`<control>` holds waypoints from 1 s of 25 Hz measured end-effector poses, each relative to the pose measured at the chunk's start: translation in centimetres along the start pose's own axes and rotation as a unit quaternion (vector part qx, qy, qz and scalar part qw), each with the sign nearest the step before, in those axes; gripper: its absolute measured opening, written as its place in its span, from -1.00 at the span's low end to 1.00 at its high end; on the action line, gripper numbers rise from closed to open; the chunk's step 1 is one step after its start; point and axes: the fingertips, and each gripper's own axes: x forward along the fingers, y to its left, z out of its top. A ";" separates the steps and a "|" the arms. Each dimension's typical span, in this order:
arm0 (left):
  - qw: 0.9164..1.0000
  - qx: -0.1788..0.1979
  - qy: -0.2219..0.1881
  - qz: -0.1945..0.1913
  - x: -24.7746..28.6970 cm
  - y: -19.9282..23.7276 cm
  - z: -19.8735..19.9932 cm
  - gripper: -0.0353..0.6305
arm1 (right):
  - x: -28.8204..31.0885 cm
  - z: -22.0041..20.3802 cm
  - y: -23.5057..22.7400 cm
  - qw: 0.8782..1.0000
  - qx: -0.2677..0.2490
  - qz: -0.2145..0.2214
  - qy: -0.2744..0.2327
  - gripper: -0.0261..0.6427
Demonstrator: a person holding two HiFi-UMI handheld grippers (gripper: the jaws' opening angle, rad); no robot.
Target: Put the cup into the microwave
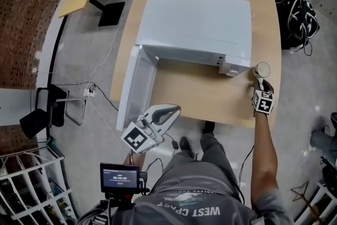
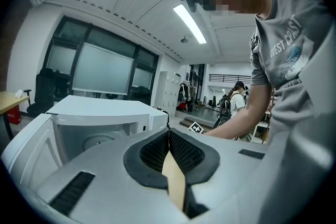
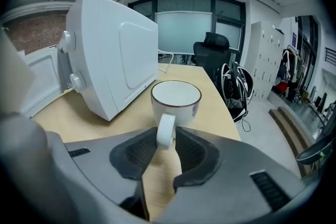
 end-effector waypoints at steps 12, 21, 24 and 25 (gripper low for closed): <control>1.000 0.003 0.003 -0.001 -0.6 0.3 -1.8 -0.83 | -0.2 -0.6 1.4 0.998 0.048 0.024 -0.037 -0.71; 0.999 0.044 -0.025 -0.011 -5.3 -1.6 0.0 -0.83 | -6.3 -0.2 5.2 0.996 0.054 0.038 -0.054 -0.71; 0.999 0.038 -0.036 -0.011 -7.0 -2.7 1.0 -0.83 | -9.5 0.4 6.4 0.996 0.051 0.045 -0.060 -0.71; 0.998 0.039 -0.045 -0.015 -7.2 -2.8 1.6 -0.83 | -10.3 1.2 6.5 0.995 0.049 0.044 -0.069 -0.71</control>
